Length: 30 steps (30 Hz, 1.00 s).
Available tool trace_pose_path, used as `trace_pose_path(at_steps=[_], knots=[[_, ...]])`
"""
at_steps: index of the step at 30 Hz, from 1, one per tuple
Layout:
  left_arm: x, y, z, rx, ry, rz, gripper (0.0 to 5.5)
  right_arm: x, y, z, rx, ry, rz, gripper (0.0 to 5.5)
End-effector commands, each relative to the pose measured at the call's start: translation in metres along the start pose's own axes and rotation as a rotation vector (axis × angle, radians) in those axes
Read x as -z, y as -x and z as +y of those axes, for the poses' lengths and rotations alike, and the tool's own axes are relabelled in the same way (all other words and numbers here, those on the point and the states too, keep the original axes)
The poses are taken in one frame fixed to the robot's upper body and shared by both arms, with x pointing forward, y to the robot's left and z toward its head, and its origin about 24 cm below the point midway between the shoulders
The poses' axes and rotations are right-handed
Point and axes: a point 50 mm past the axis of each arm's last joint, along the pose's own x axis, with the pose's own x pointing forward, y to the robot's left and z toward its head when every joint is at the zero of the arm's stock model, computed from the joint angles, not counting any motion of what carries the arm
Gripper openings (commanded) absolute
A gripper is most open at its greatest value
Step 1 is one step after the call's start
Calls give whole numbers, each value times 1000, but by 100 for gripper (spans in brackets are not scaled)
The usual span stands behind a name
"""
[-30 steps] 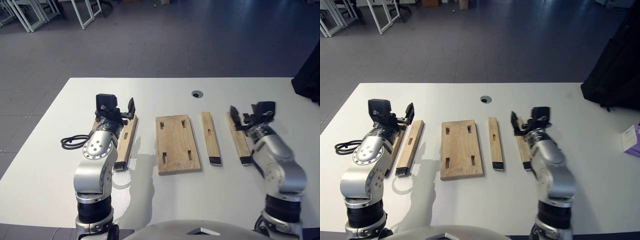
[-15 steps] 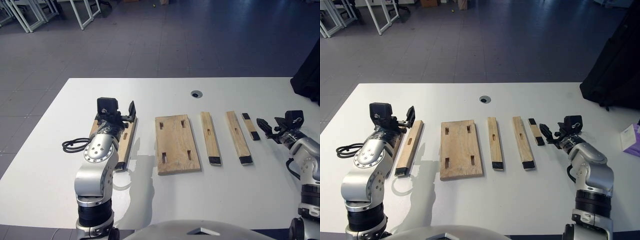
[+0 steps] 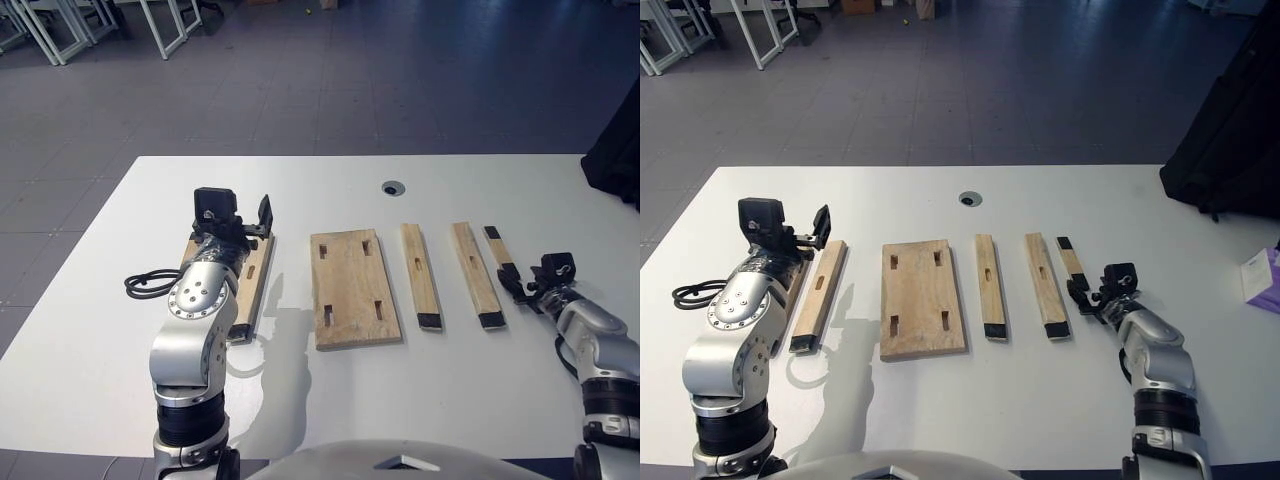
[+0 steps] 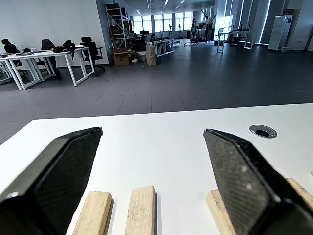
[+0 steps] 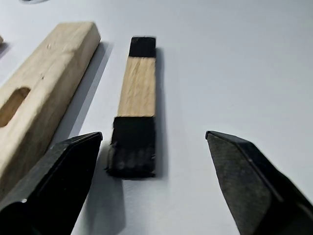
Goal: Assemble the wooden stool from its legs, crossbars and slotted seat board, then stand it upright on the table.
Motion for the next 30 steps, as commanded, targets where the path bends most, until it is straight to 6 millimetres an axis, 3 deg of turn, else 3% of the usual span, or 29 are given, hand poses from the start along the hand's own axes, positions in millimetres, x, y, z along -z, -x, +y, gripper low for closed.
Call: trace_pose_path(at_steps=[1,4,7,19,21,23,26,29,30], knots=[[-3,-1,0,-12,5,-16,385,6,-6,4,-18,16,32,390],[0,-3,3,-40,37,16,385,17,-9,3,0,26,77,390],[-2,-4,4,-37,50,12,385,30,-7,-2,35,27,123,342],[-2,-6,3,-36,69,28,385,52,-4,1,36,15,173,131],[-2,-7,2,-31,74,27,385,50,-5,-2,55,7,164,129],[-4,-8,-2,22,43,19,385,37,-5,-12,116,17,107,129],[-11,-14,-14,195,83,12,385,-12,-4,-20,234,62,-88,129],[-19,-27,-13,323,350,73,385,-78,-1,21,176,122,-349,129],[-21,-33,-17,391,502,103,385,-95,0,51,92,144,-425,129]])
